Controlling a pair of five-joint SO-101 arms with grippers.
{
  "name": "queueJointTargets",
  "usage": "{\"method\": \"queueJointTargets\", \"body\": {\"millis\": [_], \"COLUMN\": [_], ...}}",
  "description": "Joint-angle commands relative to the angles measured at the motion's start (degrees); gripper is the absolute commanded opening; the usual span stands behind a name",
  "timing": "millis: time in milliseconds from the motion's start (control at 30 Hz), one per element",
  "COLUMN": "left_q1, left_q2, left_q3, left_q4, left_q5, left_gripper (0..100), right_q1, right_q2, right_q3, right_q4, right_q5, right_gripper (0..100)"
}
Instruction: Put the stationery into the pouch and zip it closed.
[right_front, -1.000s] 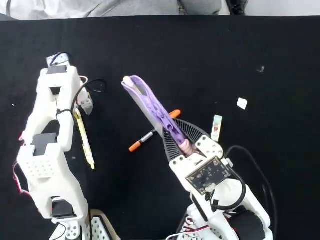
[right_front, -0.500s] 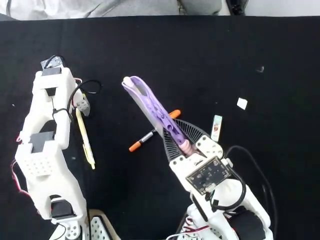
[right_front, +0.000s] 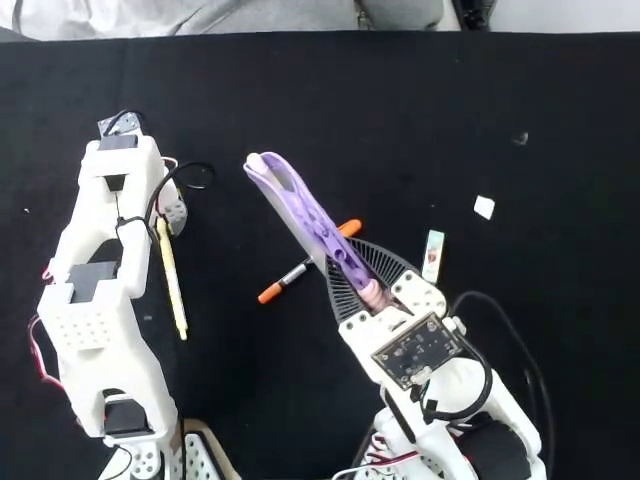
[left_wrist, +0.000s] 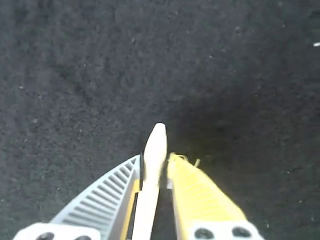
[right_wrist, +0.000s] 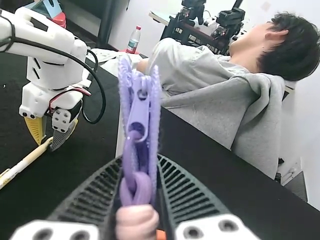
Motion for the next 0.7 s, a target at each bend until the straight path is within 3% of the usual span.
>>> {"method": "queueJointTargets", "body": {"millis": [0,467,667], "left_q1": [0.7,0.6,0.5], "left_q2": [0.6,4.9,4.8], "left_q3": [-2.1,-5.2,-9.0], "left_q4": [-0.5,0.4,2.9], "left_q5": [-2.7,-3.3,-3.4], "left_gripper": [8,8,3], "right_q1": [-0.4,-0.4,-0.4], "right_q2": [-5.6,-5.6,-5.6], "right_q3": [-0.7,-0.7,-0.7], "right_q4": [0.1,0.2,0.2], "right_q5": [-0.5,-0.5,-0.5], "right_gripper": [1.1,1.1,1.1]}}
